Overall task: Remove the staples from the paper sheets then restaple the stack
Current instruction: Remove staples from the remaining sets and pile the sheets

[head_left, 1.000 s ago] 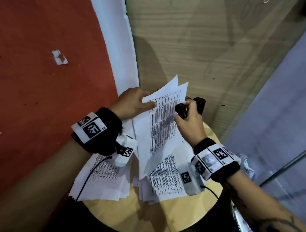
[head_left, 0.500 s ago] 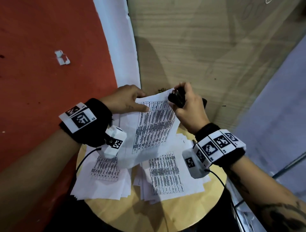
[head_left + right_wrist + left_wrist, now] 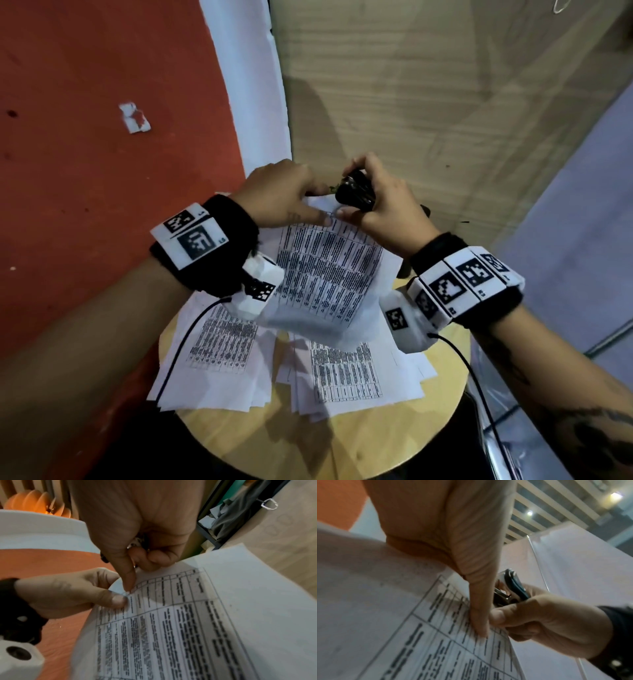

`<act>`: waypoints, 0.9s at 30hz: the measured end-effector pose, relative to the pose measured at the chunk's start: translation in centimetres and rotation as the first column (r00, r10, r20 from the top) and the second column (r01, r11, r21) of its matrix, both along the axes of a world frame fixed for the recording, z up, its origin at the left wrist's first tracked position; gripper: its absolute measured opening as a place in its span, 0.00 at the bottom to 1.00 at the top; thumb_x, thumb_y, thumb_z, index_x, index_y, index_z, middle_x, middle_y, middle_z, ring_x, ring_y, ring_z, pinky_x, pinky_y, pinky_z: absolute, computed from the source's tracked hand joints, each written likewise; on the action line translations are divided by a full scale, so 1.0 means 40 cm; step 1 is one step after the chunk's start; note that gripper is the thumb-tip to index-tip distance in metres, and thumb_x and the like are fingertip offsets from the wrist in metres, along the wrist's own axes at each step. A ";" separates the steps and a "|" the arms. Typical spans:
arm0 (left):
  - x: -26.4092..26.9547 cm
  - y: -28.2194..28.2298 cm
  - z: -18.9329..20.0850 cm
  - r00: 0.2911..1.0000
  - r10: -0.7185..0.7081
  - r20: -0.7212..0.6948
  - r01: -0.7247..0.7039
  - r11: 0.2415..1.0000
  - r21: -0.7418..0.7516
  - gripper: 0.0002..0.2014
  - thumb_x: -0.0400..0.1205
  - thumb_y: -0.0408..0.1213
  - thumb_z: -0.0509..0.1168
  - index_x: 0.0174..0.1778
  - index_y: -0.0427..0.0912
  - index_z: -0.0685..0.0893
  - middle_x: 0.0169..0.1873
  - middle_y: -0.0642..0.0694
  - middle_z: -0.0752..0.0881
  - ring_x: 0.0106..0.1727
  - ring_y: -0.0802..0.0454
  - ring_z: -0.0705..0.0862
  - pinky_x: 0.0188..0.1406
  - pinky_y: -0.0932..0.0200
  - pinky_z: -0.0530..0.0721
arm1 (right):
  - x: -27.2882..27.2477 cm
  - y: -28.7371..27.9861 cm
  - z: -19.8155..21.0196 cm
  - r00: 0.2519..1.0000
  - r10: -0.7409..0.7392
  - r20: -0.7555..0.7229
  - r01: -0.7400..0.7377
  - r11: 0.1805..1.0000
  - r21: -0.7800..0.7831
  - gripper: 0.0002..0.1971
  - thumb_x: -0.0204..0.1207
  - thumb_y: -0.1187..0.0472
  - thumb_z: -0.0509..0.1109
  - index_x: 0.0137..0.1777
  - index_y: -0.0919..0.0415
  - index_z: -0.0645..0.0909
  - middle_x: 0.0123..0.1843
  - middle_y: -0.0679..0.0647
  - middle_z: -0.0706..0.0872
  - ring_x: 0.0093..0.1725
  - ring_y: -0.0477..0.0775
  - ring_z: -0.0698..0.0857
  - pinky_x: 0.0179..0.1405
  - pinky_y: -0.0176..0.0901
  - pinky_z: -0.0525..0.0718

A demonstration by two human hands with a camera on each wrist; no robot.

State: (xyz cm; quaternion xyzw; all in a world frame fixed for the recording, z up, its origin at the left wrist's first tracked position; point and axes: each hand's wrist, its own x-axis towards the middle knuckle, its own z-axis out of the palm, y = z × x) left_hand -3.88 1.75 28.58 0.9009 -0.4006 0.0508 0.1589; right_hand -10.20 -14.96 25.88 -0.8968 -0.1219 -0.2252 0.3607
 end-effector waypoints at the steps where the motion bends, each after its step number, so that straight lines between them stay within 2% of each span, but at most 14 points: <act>1: 0.001 -0.003 0.001 0.999 -0.013 -0.031 0.012 1.000 -0.010 0.18 0.71 0.50 0.76 0.20 0.54 0.75 0.14 0.53 0.67 0.23 0.54 0.67 0.29 0.56 0.63 | -0.003 -0.002 0.002 1.000 0.005 -0.005 -0.005 1.000 0.026 0.21 0.68 0.65 0.77 0.56 0.56 0.71 0.41 0.38 0.79 0.47 0.50 0.81 0.46 0.41 0.76; 4: -0.012 -0.004 0.004 0.996 -0.035 -0.078 0.030 0.998 -0.055 0.10 0.67 0.55 0.70 0.22 0.61 0.79 0.15 0.55 0.73 0.22 0.58 0.68 0.29 0.57 0.64 | -0.005 -0.011 -0.001 1.000 0.020 0.008 -0.021 0.997 0.076 0.21 0.68 0.66 0.77 0.58 0.59 0.72 0.41 0.34 0.76 0.47 0.47 0.79 0.47 0.39 0.74; 7: -0.027 -0.006 0.004 0.995 -0.051 -0.087 0.039 0.990 -0.136 0.07 0.70 0.53 0.70 0.29 0.61 0.81 0.26 0.49 0.76 0.29 0.47 0.73 0.28 0.59 0.65 | -0.004 -0.010 -0.013 0.999 0.034 0.036 -0.040 0.982 0.185 0.21 0.69 0.64 0.78 0.55 0.54 0.69 0.44 0.37 0.77 0.49 0.46 0.80 0.52 0.40 0.77; 9: -0.034 -0.002 0.006 0.990 -0.102 -0.099 0.080 0.976 -0.200 0.11 0.75 0.46 0.73 0.38 0.67 0.78 0.38 0.64 0.78 0.42 0.55 0.76 0.27 0.64 0.67 | -0.011 -0.009 -0.016 0.988 -0.038 0.149 -0.013 0.944 0.331 0.22 0.68 0.61 0.79 0.53 0.53 0.68 0.46 0.41 0.78 0.48 0.38 0.79 0.52 0.33 0.76; 11: -0.030 0.002 0.002 0.982 -0.142 -0.127 0.105 0.960 -0.260 0.13 0.77 0.38 0.73 0.41 0.62 0.78 0.42 0.72 0.74 0.41 0.61 0.76 0.26 0.77 0.66 | -0.022 -0.018 -0.016 0.945 -0.182 0.272 0.007 0.842 0.539 0.21 0.67 0.58 0.79 0.51 0.53 0.69 0.45 0.41 0.78 0.44 0.34 0.79 0.50 0.33 0.78; 13: -0.017 0.008 -0.001 0.975 -0.145 -0.169 0.090 0.951 -0.297 0.13 0.76 0.32 0.73 0.27 0.49 0.82 0.37 0.65 0.79 0.25 0.67 0.78 0.25 0.82 0.64 | -0.024 -0.029 -0.019 0.931 -0.282 0.230 0.032 0.693 0.720 0.21 0.63 0.49 0.78 0.48 0.48 0.69 0.44 0.45 0.79 0.42 0.44 0.80 0.46 0.43 0.80; 14: -0.022 0.009 0.003 0.972 -0.148 -0.182 0.087 0.949 -0.304 0.19 0.76 0.32 0.73 0.22 0.54 0.79 0.32 0.60 0.81 0.22 0.73 0.75 0.25 0.82 0.65 | -0.029 -0.030 -0.019 0.942 -0.297 0.155 0.073 0.635 0.769 0.22 0.61 0.45 0.77 0.46 0.48 0.69 0.43 0.48 0.79 0.39 0.47 0.78 0.42 0.44 0.78; 16: -0.021 0.007 0.003 0.967 -0.135 -0.214 0.069 0.955 -0.290 0.19 0.74 0.33 0.75 0.25 0.60 0.79 0.17 0.61 0.77 0.22 0.78 0.74 0.25 0.81 0.66 | -0.039 -0.027 -0.025 0.972 -0.233 -0.016 0.145 0.548 0.824 0.19 0.64 0.44 0.77 0.42 0.50 0.69 0.36 0.49 0.75 0.29 0.44 0.73 0.30 0.37 0.73; 18: -0.020 0.006 0.006 0.964 -0.114 -0.240 0.044 0.959 -0.279 0.17 0.74 0.36 0.76 0.26 0.60 0.79 0.15 0.67 0.78 0.23 0.77 0.74 0.25 0.80 0.66 | -0.052 -0.020 -0.036 0.991 -0.084 -0.100 0.128 0.455 0.881 0.14 0.76 0.50 0.69 0.38 0.52 0.67 0.32 0.49 0.69 0.20 0.40 0.63 0.16 0.29 0.62; 20: -0.020 0.009 0.007 0.962 -0.105 -0.253 0.029 0.958 -0.286 0.15 0.74 0.36 0.76 0.27 0.59 0.81 0.16 0.67 0.78 0.23 0.75 0.75 0.25 0.79 0.67 | -0.070 -0.011 -0.035 0.990 0.048 -0.135 0.108 0.378 0.920 0.13 0.82 0.50 0.59 0.38 0.53 0.67 0.32 0.49 0.71 0.19 0.39 0.61 0.13 0.27 0.57; 22: -0.024 0.012 0.008 0.958 -0.107 -0.265 0.024 0.954 -0.299 0.14 0.74 0.35 0.75 0.29 0.58 0.82 0.17 0.68 0.79 0.23 0.76 0.75 0.26 0.80 0.68 | -0.078 -0.013 -0.033 0.973 0.146 -0.179 0.121 0.340 0.933 0.11 0.84 0.51 0.57 0.41 0.54 0.69 0.35 0.50 0.73 0.19 0.39 0.63 0.13 0.26 0.58; 24: -0.030 0.011 0.009 0.952 -0.114 -0.284 0.023 0.952 -0.306 0.14 0.75 0.33 0.74 0.30 0.57 0.83 0.17 0.68 0.79 0.23 0.76 0.75 0.26 0.80 0.68 | -0.080 -0.015 -0.034 0.970 0.148 -0.195 0.112 0.441 0.891 0.08 0.81 0.53 0.64 0.45 0.55 0.71 0.38 0.51 0.75 0.20 0.38 0.67 0.15 0.26 0.63; 25: -0.030 0.012 0.007 0.948 -0.115 -0.297 0.018 0.950 -0.313 0.12 0.75 0.33 0.74 0.31 0.54 0.84 0.16 0.67 0.78 0.22 0.75 0.74 0.25 0.80 0.67 | -0.083 -0.016 -0.034 0.984 0.074 -0.164 0.090 0.587 0.804 0.11 0.75 0.52 0.70 0.48 0.54 0.72 0.41 0.50 0.78 0.24 0.36 0.71 0.20 0.27 0.68; 27: -0.034 0.011 0.010 0.932 -0.129 -0.337 0.014 0.946 -0.324 0.05 0.75 0.34 0.74 0.34 0.43 0.88 0.19 0.62 0.78 0.23 0.71 0.73 0.24 0.76 0.68 | -0.088 -0.014 -0.034 0.994 -0.108 0.023 0.088 0.899 0.428 0.23 0.63 0.51 0.79 0.53 0.55 0.73 0.46 0.49 0.83 0.34 0.37 0.78 0.33 0.30 0.75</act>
